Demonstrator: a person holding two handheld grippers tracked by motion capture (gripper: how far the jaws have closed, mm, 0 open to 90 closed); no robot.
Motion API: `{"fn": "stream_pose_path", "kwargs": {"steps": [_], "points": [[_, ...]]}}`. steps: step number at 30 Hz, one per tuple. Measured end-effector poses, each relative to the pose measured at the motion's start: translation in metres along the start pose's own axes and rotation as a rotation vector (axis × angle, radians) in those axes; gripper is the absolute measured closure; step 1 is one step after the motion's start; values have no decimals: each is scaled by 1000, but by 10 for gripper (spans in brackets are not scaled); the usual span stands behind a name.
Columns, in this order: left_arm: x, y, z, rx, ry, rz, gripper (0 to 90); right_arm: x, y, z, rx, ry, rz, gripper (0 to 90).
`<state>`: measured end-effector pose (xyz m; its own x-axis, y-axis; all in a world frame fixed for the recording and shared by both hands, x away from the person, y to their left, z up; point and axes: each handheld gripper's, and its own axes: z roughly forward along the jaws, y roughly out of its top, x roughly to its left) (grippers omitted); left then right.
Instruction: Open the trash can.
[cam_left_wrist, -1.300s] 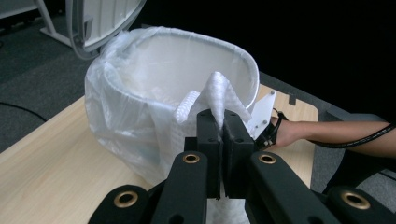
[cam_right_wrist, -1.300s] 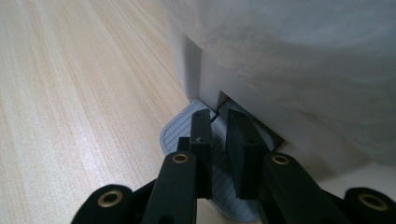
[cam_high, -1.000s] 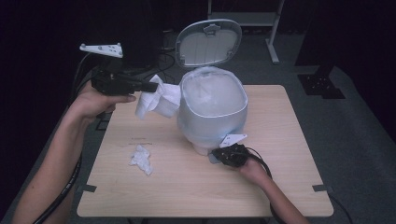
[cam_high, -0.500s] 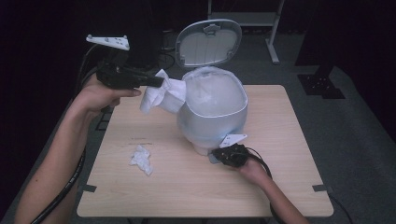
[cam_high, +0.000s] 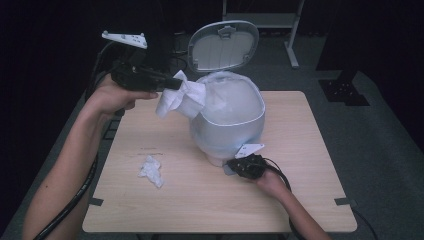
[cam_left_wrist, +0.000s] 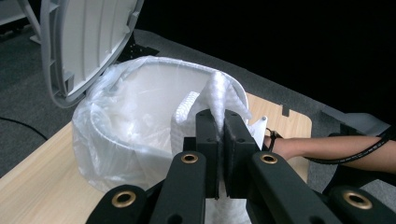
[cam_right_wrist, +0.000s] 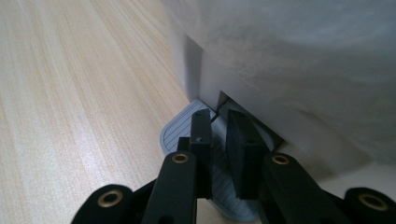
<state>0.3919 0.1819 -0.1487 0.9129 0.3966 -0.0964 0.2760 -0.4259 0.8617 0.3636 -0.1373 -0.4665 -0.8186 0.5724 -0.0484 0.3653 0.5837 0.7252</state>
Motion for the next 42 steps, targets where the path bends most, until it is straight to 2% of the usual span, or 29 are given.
{"fn": "stream_pose_path", "kwargs": {"steps": [15,27,42], "points": [[2,12,15,0,-15,-2,869,0,0,0,-3,2,1,801],[2,21,34,12,-30,3,864,-1,-1,0,-7,6,0,801],[6,32,50,23,-28,2,859,-2,-1,0,-2,12,-4,800]]}}
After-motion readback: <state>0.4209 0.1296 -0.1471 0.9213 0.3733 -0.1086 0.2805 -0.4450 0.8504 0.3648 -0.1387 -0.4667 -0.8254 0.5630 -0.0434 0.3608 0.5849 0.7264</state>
